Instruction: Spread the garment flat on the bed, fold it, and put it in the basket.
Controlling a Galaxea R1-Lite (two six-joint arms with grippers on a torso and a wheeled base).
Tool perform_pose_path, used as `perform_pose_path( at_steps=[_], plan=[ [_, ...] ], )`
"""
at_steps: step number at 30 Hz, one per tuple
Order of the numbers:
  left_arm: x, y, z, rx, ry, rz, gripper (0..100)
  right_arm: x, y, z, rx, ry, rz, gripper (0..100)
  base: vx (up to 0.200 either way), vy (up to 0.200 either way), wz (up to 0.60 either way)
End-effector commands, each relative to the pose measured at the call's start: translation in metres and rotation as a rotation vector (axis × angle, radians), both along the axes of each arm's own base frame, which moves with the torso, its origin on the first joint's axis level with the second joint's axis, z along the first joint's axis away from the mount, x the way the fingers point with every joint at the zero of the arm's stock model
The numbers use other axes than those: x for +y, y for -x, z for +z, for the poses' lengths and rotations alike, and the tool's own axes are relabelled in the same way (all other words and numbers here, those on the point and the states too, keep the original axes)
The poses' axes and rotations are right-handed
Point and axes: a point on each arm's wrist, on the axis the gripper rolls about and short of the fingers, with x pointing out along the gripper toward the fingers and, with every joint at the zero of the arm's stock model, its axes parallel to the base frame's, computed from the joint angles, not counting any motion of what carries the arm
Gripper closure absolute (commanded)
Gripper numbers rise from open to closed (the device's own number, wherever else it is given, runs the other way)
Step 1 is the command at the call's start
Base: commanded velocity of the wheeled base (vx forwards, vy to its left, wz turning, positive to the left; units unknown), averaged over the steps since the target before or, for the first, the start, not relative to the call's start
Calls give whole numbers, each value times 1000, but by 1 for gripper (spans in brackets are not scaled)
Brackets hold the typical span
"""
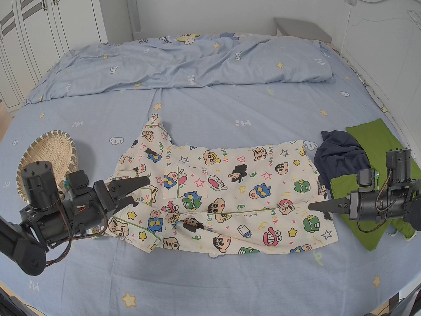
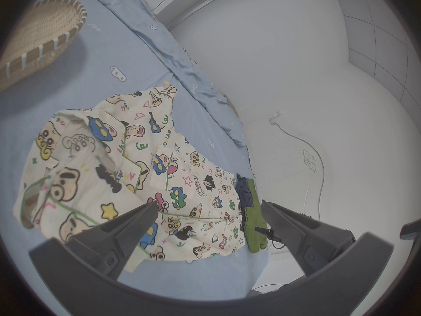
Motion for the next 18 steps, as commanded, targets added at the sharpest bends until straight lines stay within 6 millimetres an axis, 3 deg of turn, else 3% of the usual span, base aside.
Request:
perform_pose_path(
  at_steps=[1, 5, 8, 13, 18],
  plan=[
    [25, 29, 13, -48, 14, 58, 0, 1, 4, 6, -17, -6, 4, 0, 0, 0, 0],
    [35, 43, 8, -18, 13, 62, 0, 2, 4, 5, -11, -9, 8, 0, 0, 0, 0],
    [41, 56, -11, 66, -3, 81, 0, 4, 4, 3, 11, -10, 17, 0, 0, 0, 0],
    [56, 48, -36, 174, -36, 153, 0, 13, 8, 0, 34, -5, 56, 0, 0, 0, 0],
    [86, 37, -54, 227, -67, 218, 0, 16, 10, 0, 37, -4, 66, 0, 0, 0, 0]
  ],
)
